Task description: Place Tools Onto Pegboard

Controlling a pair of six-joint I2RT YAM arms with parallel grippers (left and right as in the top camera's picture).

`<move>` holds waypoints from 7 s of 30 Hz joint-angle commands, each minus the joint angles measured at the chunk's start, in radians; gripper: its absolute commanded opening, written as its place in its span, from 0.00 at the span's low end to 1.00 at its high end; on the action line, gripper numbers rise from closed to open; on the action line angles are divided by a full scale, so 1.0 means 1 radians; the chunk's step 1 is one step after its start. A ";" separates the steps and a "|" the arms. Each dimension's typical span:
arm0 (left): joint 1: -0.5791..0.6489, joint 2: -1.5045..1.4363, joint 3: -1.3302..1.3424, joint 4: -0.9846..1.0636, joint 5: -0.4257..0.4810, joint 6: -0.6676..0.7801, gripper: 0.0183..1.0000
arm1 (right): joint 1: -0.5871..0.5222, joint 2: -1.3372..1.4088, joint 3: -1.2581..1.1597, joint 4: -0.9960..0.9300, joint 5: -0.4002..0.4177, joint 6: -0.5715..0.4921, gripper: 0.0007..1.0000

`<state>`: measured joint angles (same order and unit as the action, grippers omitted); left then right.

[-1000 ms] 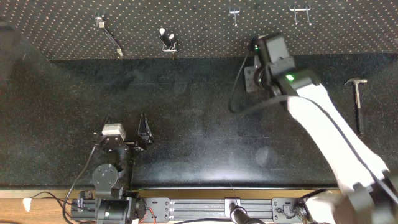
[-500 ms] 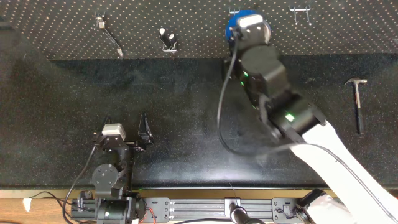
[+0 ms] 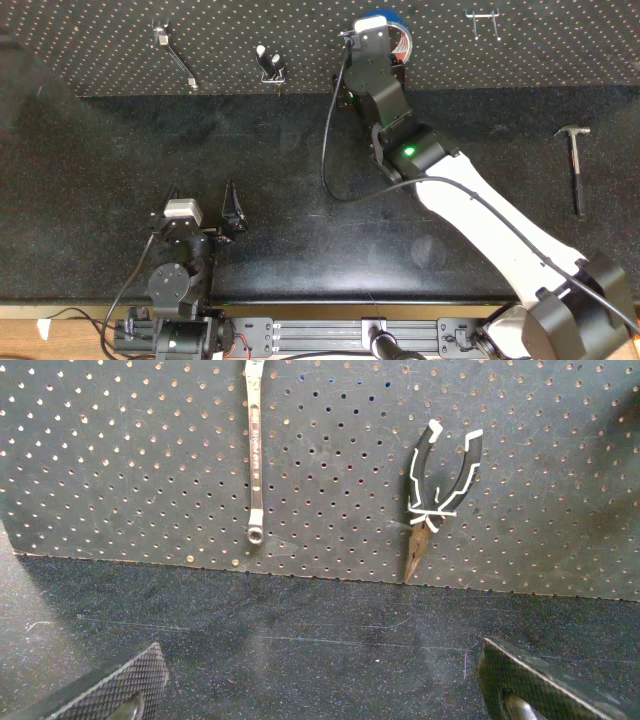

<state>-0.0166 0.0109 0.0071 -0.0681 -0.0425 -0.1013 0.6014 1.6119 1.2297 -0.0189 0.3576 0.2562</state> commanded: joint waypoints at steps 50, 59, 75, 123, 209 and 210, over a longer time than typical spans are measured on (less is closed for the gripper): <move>0.003 -0.007 -0.002 -0.008 0.010 0.005 1.00 | -1.042 -0.212 -0.053 -1.148 -0.282 -0.588 1.00; 0.003 -0.007 -0.002 -0.008 0.010 0.005 1.00 | -1.201 0.014 -0.053 -1.044 -0.456 -0.800 1.00; 0.003 -0.007 -0.002 -0.008 0.010 0.005 1.00 | -1.203 0.186 -0.053 -0.923 -0.391 -0.804 1.00; 0.003 -0.007 -0.002 -0.008 0.010 0.005 1.00 | -1.203 0.071 -0.053 -0.807 -0.496 -0.742 0.07; 0.003 -0.007 -0.002 -0.008 0.010 0.005 1.00 | -0.662 -0.665 -0.800 0.003 -0.656 -0.308 0.98; 0.003 -0.007 -0.002 -0.008 0.010 0.005 1.00 | -0.662 -0.700 -0.837 0.025 -0.658 -0.308 0.98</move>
<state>-0.0166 0.0109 0.0071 -0.0681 -0.0399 -0.1013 -0.0650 1.0107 0.4953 -0.0380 -0.2779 -0.0917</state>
